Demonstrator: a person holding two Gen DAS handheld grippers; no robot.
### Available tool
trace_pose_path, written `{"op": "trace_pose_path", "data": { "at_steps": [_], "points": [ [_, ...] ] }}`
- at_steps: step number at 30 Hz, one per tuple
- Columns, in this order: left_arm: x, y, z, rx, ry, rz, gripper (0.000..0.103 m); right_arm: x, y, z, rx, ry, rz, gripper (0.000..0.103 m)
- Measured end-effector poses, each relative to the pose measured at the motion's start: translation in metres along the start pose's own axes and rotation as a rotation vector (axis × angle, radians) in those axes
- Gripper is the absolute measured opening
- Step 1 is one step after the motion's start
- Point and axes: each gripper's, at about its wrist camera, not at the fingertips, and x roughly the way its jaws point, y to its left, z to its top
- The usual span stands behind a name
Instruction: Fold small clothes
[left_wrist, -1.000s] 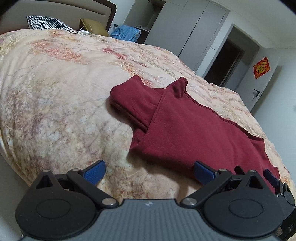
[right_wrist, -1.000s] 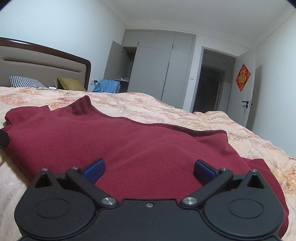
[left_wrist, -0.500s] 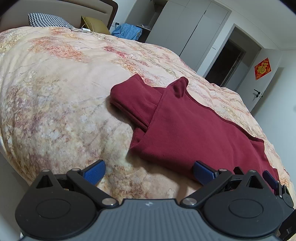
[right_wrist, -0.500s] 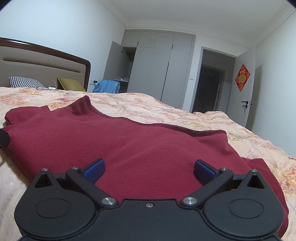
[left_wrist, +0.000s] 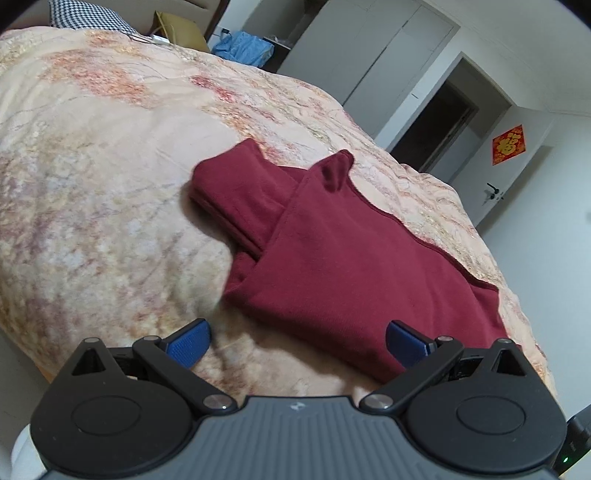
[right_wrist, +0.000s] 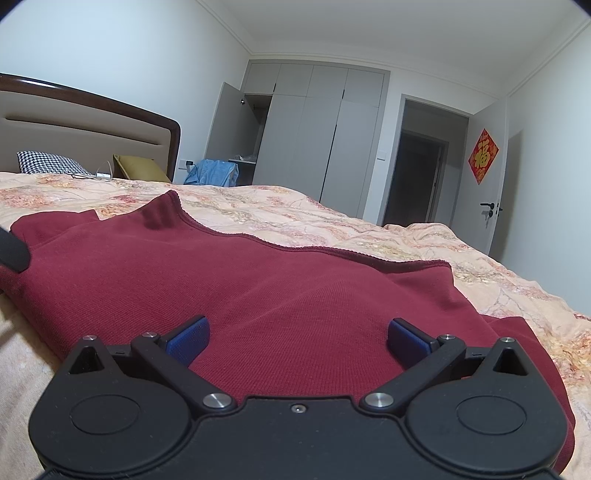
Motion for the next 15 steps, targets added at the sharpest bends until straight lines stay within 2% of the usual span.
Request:
{"op": "trace_pose_path", "data": {
  "at_steps": [4, 9, 13, 15],
  "points": [
    [0.008, -0.002, 0.007, -0.035, -0.010, -0.084, 0.103, 0.000, 0.000, 0.000, 0.000, 0.000, 0.000, 0.103],
    [0.018, 0.007, 0.010, -0.149, -0.052, -0.172, 0.102, 0.000, 0.000, 0.000, -0.001, -0.001, -0.001, 0.102],
    [0.027, 0.013, 0.011, -0.198, -0.131, -0.178, 0.099, 0.000, 0.000, 0.000, -0.003, -0.004, -0.004, 0.103],
    [0.032, 0.015, 0.012, -0.207, -0.166, -0.155, 0.092, 0.000, 0.000, 0.000, -0.002, -0.004, -0.003, 0.103]
  ]
}}
